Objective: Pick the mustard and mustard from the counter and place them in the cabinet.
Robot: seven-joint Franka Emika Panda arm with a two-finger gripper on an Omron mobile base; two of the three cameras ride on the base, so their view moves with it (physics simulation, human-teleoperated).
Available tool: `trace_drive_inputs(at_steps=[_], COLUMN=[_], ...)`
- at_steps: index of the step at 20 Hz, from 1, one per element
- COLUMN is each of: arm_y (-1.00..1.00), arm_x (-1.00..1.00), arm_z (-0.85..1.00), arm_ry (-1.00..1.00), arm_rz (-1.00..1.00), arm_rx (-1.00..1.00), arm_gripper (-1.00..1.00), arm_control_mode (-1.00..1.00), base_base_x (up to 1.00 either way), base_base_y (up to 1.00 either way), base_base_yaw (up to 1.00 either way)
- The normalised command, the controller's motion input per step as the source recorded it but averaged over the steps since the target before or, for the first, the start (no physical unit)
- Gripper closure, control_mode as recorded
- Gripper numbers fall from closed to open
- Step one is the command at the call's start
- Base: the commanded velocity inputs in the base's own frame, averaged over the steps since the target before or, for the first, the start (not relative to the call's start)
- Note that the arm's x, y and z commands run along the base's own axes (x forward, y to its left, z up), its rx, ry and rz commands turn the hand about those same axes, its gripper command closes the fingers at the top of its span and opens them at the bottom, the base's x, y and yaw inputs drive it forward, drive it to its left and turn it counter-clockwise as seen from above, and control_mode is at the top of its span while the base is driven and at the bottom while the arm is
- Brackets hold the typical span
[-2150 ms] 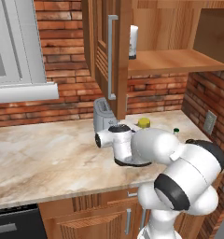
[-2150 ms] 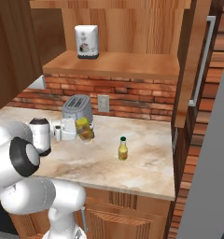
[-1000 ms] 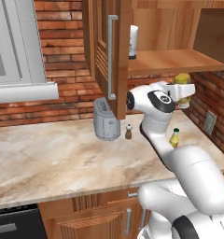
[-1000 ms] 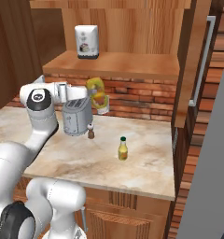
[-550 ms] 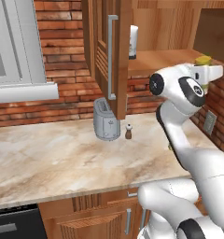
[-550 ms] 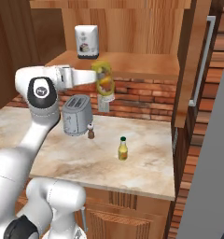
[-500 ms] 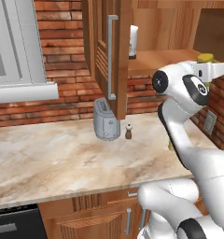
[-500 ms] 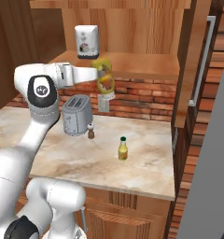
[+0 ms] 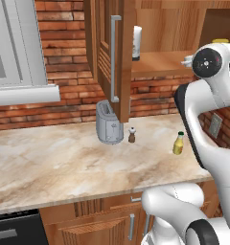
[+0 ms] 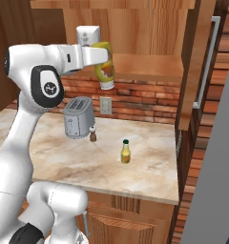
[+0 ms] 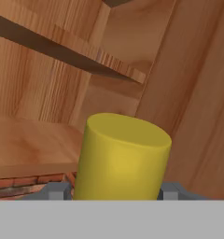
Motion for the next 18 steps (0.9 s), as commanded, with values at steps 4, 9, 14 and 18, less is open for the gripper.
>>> trace_drive_inputs(at_steps=[4,9,14,18], arm_y=[0.01,0.0,0.07,0.17], arm_x=[-0.05,-0.07,0.09,0.37], arm_z=[-0.11,-0.01,0.18,0.24], arm_ry=[0.05,-0.11,-0.16,-0.05], arm_rz=[0.36,0.07,0.01,0.03], arm_rx=[0.08,0.05,0.04,0.07], arm_gripper=[1.0,1.0,1.0,1.0], arm_control_mode=[-1.0,-1.0,-1.0,-1.0], base_base_x=[0.0,0.0,0.0,0.0], base_base_y=[0.0,0.0,0.0,0.0], base_base_yaw=[0.0,0.0,0.0,0.0])
